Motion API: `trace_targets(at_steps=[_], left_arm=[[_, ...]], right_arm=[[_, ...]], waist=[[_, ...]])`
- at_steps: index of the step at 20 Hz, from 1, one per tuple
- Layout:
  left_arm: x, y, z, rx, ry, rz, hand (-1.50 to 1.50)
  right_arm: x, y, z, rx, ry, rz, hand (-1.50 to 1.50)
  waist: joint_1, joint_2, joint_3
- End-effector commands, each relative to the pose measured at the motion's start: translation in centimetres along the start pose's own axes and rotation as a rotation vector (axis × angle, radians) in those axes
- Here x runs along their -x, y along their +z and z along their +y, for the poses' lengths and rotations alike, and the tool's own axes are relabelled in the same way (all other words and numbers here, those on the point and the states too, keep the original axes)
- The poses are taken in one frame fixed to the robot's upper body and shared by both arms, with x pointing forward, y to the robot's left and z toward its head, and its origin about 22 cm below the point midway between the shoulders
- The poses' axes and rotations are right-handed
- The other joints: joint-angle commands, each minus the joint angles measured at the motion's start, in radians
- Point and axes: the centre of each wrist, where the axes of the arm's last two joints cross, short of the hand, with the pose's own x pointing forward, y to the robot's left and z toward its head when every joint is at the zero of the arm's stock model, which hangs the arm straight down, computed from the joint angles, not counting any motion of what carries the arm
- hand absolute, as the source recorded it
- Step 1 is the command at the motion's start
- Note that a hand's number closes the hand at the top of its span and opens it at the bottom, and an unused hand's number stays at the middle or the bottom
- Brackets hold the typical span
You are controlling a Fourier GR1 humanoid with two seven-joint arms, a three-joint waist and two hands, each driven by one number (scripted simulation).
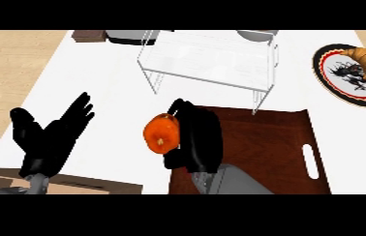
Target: Pick the squash from the tray and place it in the tiered shelf
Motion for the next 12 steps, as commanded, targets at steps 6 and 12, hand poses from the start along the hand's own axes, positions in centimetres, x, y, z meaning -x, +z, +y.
trace_targets(at_steps=[6, 12], left_arm=[[3.5, -0.4, 1.1, -0.082, 0.013, 0.132, 0.0], [4.4, 0.3, 0.8, -0.097, 0.021, 0.126, 0.0]], right_arm=[[-7.0, 0.2, -5.6, 0.207, -0.029, -0.057, 1.5], [-9.9, -1.3, -9.6, 0.283, -0.062, -0.028, 1.5]], waist=[[-0.064, -0.001, -0.066], [-0.077, 0.0, -0.066]])
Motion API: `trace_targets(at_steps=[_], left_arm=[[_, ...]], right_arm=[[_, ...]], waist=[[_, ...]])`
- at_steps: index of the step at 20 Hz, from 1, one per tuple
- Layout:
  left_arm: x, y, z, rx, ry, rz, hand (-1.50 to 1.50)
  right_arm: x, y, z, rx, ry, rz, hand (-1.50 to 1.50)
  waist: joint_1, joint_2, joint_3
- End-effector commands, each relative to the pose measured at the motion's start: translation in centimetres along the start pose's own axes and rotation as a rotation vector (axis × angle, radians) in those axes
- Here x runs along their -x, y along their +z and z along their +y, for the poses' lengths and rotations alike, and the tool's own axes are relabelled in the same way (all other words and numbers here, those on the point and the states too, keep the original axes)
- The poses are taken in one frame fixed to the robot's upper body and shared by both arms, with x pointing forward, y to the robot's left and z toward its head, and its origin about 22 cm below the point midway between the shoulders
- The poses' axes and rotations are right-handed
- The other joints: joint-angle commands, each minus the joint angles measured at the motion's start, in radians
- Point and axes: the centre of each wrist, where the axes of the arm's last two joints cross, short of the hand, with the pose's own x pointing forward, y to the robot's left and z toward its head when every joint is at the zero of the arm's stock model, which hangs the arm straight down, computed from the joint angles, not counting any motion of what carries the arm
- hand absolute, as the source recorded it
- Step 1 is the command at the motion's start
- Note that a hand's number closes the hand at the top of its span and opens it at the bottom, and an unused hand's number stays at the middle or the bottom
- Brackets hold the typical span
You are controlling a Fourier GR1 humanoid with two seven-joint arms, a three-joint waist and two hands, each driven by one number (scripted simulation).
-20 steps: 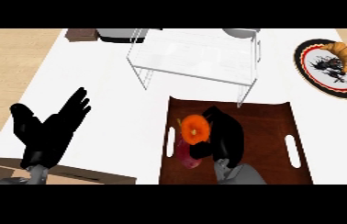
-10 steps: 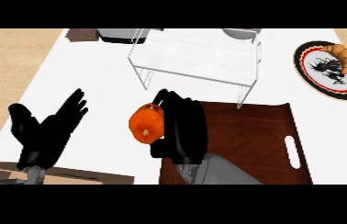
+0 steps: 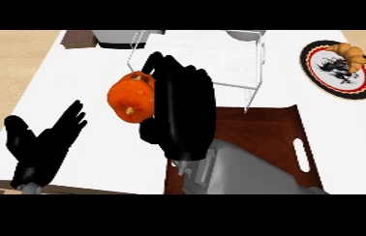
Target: Pick the squash from the tray and place it in the tiered shelf
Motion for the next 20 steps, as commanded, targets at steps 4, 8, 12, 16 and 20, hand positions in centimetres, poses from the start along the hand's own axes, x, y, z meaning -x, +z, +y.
trace_targets(at_steps=[4, 8, 12, 16, 20], left_arm=[[2.7, -0.8, 0.2, -0.047, 0.044, 0.074, 0.0], [3.3, -0.7, 0.5, -0.038, 0.044, 0.095, 0.0], [2.3, -1.2, -0.2, -0.053, 0.052, 0.066, 0.0], [3.7, -0.7, -0.9, -0.043, 0.039, 0.073, 0.0], [3.1, -0.8, 0.8, -0.058, 0.028, 0.064, 0.0]], right_arm=[[-4.0, -3.2, -4.3, 0.081, -0.03, 0.176, 1.5], [-5.5, -5.9, -6.5, 0.136, -0.042, 0.191, 1.5], [-6.2, -8.0, -7.7, 0.135, -0.036, 0.208, 1.5], [-6.7, -10.0, -8.6, 0.11, -0.015, 0.218, 1.5], [-6.0, -12.3, -10.1, 0.055, 0.011, 0.22, 1.5]], waist=[[-0.017, 0.014, -0.064], [-0.022, 0.02, -0.064], [-0.034, 0.025, -0.062], [-0.03, 0.028, -0.063], [-0.031, 0.029, -0.062]])
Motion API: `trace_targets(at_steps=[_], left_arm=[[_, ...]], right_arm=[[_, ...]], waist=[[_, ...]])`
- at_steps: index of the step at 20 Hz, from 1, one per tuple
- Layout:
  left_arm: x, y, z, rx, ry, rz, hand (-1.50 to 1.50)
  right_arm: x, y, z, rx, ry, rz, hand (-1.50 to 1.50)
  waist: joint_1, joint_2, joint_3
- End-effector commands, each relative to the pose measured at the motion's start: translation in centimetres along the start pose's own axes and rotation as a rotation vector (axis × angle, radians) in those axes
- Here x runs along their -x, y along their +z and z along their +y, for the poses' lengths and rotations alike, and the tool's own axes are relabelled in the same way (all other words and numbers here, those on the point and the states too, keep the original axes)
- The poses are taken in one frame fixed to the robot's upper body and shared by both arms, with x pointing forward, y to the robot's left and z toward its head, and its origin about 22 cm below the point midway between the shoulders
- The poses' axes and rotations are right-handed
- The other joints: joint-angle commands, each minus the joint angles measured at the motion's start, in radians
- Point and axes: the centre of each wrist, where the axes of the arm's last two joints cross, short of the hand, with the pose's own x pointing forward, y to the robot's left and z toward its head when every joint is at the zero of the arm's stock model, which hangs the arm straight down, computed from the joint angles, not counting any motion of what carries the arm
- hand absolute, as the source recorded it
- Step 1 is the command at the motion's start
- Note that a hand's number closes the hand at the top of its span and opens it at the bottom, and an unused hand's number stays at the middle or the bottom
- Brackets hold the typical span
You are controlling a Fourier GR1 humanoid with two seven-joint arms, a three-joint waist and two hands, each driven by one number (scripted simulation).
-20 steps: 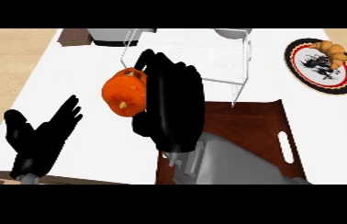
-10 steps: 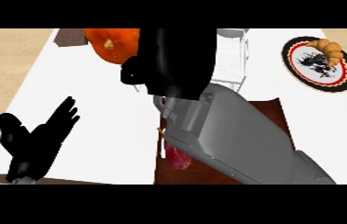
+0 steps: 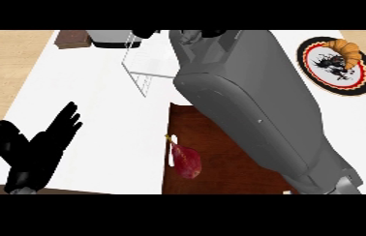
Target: Pick the squash from the tray and place it in the tiered shelf
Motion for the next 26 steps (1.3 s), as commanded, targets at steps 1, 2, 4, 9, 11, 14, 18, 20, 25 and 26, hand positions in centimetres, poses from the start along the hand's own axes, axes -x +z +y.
trace_targets(at_steps=[1, 2, 4, 9, 11, 14, 18, 20, 25, 26], left_arm=[[3.3, -1.3, -0.1, -0.023, 0.034, 0.081, 0.0], [4.2, -0.7, -0.5, -0.003, 0.016, 0.097, 0.0], [3.3, -1.2, 0.2, -0.024, 0.026, 0.075, 0.0], [3.3, -1.6, -0.1, -0.03, 0.028, 0.072, 0.0], [3.7, -1.8, -0.3, -0.021, 0.031, 0.083, 0.0], [3.9, -1.7, -0.4, -0.01, 0.023, 0.076, 0.0], [2.5, -2.1, -0.3, -0.001, 0.018, 0.078, 0.0], [3.3, -2.0, -0.6, -0.003, 0.021, 0.076, 0.0], [3.1, -2.2, -0.5, -0.012, 0.017, 0.074, 0.0], [3.7, -1.9, -0.9, 0.001, 0.028, 0.065, 0.0]], right_arm=[[-0.4, -1.7, -0.4, -0.046, 0.054, 0.1, 1.5], [0.2, -2.6, -0.3, -0.056, 0.067, 0.099, 1.5], [0.7, -3.9, -0.6, -0.058, 0.106, 0.101, 1.5], [1.4, -4.8, 0.8, -0.072, 0.131, 0.091, 1.5], [2.6, -5.7, 0.8, -0.073, 0.132, 0.105, 1.5], [2.9, -6.4, 1.4, -0.045, 0.12, 0.117, 1.5], [4.2, -6.9, 2.8, -0.052, 0.154, 0.114, 1.5], [4.8, -7.7, 2.2, -0.022, 0.143, 0.096, 1.5], [4.5, -8.4, 2.4, -0.053, 0.128, 0.069, 1.5], [5.3, -8.1, 3.4, -0.051, 0.127, 0.053, 1.5]], waist=[[-0.009, 0.014, -0.059], [0.0, 0.016, -0.059], [0.002, 0.02, -0.059], [0.0, 0.02, -0.058], [-0.005, 0.022, -0.058], [0.013, 0.027, -0.059], [0.003, 0.021, -0.057], [0.006, 0.023, -0.057], [0.012, 0.021, -0.057], [0.013, 0.021, -0.057]])
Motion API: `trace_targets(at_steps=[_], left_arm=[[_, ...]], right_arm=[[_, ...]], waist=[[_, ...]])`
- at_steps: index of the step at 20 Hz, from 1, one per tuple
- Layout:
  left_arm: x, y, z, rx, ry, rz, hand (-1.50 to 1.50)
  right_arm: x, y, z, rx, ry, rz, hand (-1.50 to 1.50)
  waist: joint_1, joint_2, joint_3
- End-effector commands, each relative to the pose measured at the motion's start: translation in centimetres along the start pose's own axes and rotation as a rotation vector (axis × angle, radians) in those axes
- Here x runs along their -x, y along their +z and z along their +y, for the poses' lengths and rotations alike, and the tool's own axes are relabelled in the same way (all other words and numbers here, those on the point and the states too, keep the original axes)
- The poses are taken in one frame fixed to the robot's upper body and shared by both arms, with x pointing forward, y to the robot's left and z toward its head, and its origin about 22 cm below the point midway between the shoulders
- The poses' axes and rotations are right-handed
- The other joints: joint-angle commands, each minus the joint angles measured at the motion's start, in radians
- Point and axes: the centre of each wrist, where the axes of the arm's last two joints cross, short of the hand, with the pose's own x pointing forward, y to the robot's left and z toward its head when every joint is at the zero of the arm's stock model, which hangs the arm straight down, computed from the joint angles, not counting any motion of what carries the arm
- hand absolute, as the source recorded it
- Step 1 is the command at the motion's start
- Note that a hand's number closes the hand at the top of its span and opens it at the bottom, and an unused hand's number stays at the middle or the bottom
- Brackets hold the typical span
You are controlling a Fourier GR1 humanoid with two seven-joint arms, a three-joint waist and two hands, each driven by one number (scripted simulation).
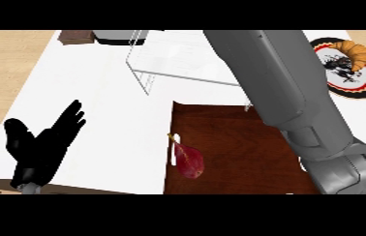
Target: Pick the squash from the tray and place it in the tiered shelf
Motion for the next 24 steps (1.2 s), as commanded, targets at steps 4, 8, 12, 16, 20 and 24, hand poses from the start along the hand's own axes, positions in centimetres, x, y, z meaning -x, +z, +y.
trace_targets(at_steps=[4, 8, 12, 16, 20, 24], left_arm=[[3.2, -1.4, 0.1, -0.035, 0.064, 0.098, 0.0], [3.8, -1.1, -0.3, -0.035, 0.069, 0.106, 0.0], [3.3, -1.1, -0.4, -0.02, 0.054, 0.083, 0.0], [2.8, -1.8, 0.5, -0.048, 0.059, 0.087, 0.0], [4.1, -1.5, 0.7, -0.048, 0.053, 0.103, 0.0], [3.7, -1.6, 0.1, -0.045, 0.071, 0.104, 0.0]], right_arm=[[1.1, -0.9, 0.3, -0.002, -0.017, -0.035, 1.5], [0.7, -1.0, 1.1, -0.037, 0.066, -0.04, 1.5], [0.4, -1.6, -0.3, 0.079, -0.194, 0.084, -1.5], [0.7, -1.8, -1.0, 0.095, -0.326, 0.088, -1.5], [0.2, -1.8, -2.6, 0.118, -0.495, 0.082, -1.5], [1.1, -2.3, -3.7, 0.164, -0.659, 0.122, -1.5]], waist=[[-0.024, 0.005, -0.055], [-0.019, 0.005, -0.056], [-0.011, 0.008, -0.055], [-0.025, 0.006, -0.054], [-0.024, 0.005, -0.055], [-0.03, 0.004, -0.054]])
